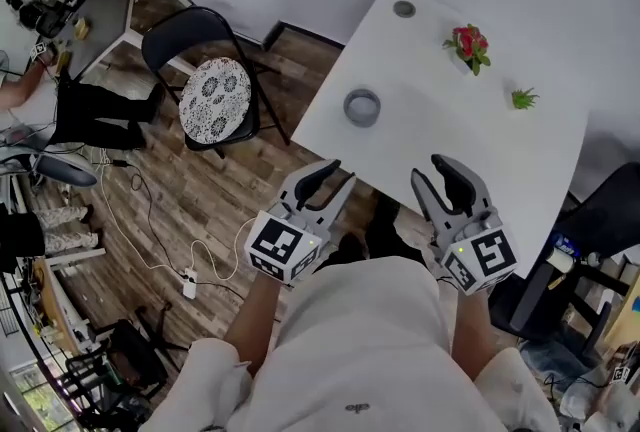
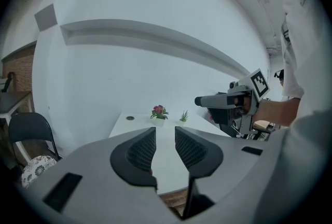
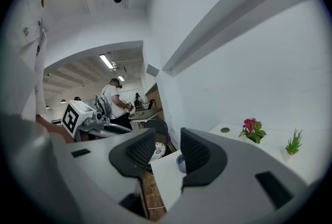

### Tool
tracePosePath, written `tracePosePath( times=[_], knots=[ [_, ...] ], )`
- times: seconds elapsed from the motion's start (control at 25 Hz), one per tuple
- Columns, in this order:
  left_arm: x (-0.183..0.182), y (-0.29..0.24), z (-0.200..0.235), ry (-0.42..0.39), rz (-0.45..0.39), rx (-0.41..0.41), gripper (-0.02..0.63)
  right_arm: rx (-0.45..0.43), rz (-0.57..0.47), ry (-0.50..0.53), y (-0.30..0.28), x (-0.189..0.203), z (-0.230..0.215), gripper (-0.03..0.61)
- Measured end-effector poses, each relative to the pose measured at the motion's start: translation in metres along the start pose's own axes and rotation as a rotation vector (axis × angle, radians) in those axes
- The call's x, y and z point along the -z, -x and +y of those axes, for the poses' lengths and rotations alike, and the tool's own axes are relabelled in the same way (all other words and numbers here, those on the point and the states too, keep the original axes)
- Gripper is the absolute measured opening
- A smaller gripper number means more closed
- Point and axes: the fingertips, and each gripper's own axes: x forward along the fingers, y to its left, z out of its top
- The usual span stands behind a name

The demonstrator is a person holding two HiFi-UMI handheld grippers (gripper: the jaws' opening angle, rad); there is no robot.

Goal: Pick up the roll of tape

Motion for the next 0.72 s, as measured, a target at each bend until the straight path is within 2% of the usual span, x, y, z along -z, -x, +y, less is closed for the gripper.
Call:
tracePosePath(
  times=[0.24,0.72],
  knots=[
    [-0.003,-0.023,0.003,-0.015,0.024,-0.038,0.12,-0.06,-0.006,-0.006,-0.013,-0.004,-0.022,0.155],
    [0.013,-0.042,0.006,-0.02,0.073,-0.07,0.12,-0.131,0.029,-0.036,-0.029,0.01,-0.015,0.153]
  ],
)
